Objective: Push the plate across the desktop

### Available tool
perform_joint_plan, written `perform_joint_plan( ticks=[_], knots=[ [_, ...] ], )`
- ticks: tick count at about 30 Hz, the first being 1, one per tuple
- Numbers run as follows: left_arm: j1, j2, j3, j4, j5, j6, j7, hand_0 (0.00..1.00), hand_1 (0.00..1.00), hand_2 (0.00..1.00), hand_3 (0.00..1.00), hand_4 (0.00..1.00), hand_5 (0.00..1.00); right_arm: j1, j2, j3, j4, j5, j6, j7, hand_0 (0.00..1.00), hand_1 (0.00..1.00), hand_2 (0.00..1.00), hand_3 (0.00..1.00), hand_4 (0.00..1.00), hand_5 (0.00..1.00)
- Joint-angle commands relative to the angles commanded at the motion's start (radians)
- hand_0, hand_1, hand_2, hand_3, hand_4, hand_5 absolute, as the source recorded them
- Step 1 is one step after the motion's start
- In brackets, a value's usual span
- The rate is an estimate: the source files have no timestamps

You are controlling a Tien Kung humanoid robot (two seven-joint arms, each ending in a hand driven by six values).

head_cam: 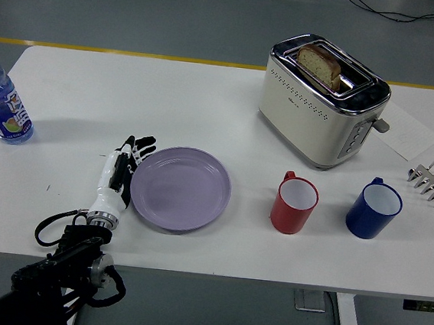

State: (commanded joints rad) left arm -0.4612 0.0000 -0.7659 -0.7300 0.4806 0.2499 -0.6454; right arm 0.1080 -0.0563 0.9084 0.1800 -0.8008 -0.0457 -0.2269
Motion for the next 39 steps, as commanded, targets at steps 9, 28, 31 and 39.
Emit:
perform_joint_plan(
  ticks=[9, 28, 31, 39],
  knots=[
    [-0.003, 0.000, 0.063, -0.007, -0.037, 0.002, 0.000, 0.737, 0.762, 0.740, 0.610, 0.412, 0.930, -0.005, 0.000, -0.001, 0.000, -0.003, 0.000, -0.001, 0.634, 0.608, 0.677, 0.611, 0.465, 0.362],
    [-0.018, 0.000, 0.093, -0.035, -0.019, 0.001, 0.000, 0.736, 0.761, 0.740, 0.609, 0.409, 0.920, -0.009, 0.002, -0.004, 0.000, -0.001, 0.000, 0.000, 0.633, 0.607, 0.678, 0.611, 0.469, 0.362],
    [-0.019, 0.000, 0.051, -0.034, 0.004, 0.004, 0.000, 0.737, 0.761, 0.740, 0.608, 0.409, 0.920, -0.008, 0.002, -0.003, 0.000, -0.001, 0.000, 0.000, 0.633, 0.606, 0.677, 0.611, 0.469, 0.362],
    [-0.016, 0.000, -0.091, -0.038, 0.065, 0.023, 0.000, 0.734, 0.756, 0.738, 0.608, 0.408, 0.917, -0.006, 0.001, 0.004, 0.000, -0.007, -0.001, 0.000, 0.633, 0.605, 0.676, 0.611, 0.469, 0.362]
  ],
)
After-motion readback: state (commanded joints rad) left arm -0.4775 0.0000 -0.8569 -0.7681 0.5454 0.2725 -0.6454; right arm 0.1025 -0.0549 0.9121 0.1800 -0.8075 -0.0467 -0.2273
